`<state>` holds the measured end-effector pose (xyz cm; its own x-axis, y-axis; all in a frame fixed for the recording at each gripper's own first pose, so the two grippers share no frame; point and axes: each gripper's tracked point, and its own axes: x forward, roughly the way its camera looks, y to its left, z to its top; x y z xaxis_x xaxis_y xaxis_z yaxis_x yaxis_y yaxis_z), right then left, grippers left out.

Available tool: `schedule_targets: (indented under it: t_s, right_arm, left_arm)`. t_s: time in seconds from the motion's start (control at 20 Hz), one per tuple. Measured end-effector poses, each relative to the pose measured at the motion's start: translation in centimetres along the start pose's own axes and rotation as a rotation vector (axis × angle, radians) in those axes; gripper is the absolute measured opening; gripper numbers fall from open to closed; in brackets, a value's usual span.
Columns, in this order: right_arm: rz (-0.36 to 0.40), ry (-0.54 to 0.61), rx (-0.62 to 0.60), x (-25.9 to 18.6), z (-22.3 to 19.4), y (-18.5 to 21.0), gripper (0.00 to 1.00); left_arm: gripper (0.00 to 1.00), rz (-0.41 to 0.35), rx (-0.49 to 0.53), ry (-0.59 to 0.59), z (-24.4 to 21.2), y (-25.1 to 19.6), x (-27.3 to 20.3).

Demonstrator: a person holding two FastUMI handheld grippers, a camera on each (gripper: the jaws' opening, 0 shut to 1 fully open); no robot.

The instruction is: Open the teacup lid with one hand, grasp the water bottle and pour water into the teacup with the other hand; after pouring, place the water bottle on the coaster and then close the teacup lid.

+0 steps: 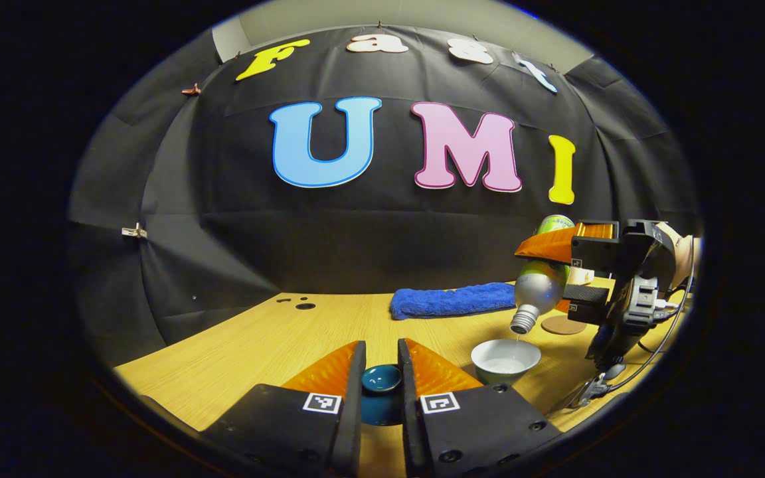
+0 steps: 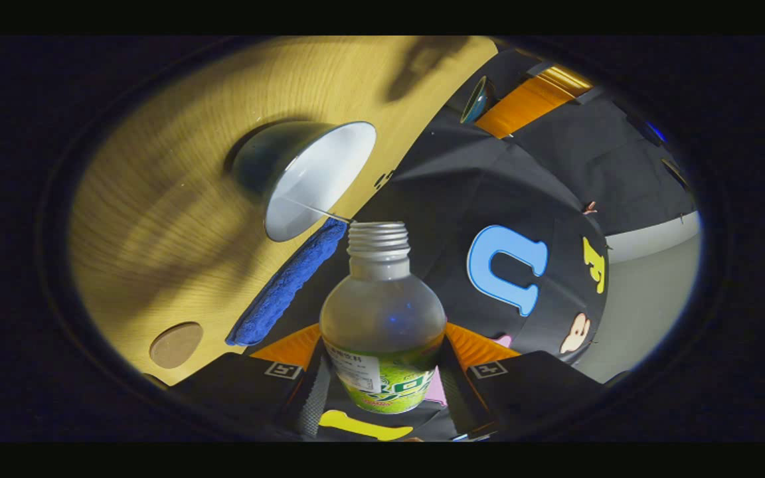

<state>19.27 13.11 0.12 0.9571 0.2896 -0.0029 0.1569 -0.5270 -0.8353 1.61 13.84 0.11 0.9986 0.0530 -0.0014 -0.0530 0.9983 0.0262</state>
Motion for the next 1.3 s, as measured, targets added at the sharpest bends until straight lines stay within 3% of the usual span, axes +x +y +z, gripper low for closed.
schedule_targets:
  t_s: [0.6,0.65,0.95,1.3]
  right_arm:
    - [-0.002,0.002,-0.005,-0.2,-0.1,-0.2,0.76]
    - [-0.001,0.000,-0.007,-0.1,0.0,-0.1,0.72]
    - [0.013,0.009,0.000,-0.1,-0.2,0.2,0.76]
    - [0.044,0.041,0.134,-0.8,-1.2,0.4,0.76]
  left_arm:
    - [0.31,0.000,-0.001,-0.001,0.0,0.0,0.0]
    - [0.31,0.000,-0.001,-0.001,0.0,0.0,-0.1]
    - [0.31,0.000,-0.001,0.000,0.0,0.0,-0.1]
    - [0.31,0.007,-0.002,0.000,0.0,0.1,-0.1]
